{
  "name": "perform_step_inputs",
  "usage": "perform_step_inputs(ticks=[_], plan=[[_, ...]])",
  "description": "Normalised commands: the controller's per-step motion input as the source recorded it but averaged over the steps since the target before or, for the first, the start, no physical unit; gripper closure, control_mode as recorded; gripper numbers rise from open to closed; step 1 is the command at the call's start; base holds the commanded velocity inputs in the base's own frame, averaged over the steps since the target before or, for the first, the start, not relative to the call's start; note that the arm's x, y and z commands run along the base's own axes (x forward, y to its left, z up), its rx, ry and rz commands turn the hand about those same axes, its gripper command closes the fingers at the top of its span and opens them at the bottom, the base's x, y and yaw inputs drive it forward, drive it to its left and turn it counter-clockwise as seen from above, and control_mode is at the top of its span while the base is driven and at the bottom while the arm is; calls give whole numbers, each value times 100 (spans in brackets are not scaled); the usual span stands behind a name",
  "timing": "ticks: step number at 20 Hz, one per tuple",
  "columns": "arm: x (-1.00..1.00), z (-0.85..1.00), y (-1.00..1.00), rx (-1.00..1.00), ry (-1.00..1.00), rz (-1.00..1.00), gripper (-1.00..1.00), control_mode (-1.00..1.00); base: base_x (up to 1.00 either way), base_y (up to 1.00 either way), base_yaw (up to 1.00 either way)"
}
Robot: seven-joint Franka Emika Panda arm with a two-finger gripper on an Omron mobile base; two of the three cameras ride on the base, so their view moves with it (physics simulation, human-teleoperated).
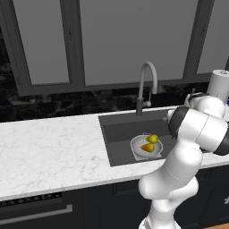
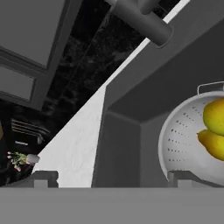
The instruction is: Put the colander in the sink, put the pear, pear in the colander, and turn on the sink faucet and pour water over the colander.
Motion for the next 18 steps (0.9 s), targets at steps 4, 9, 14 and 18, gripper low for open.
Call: perform_step_inputs(ticks=[4, 9, 14, 18], plan=[[0, 30, -37, 20, 0, -3, -100, -100, 0, 0, 0], [0, 25, -16, 32, 0, -12, -100, -100, 0, 0, 0], [0, 30, -6, 41, 14, -15, -100, -100, 0, 0, 0], [0, 38, -2, 40, 29, -17, -100, -100, 0, 0, 0]])
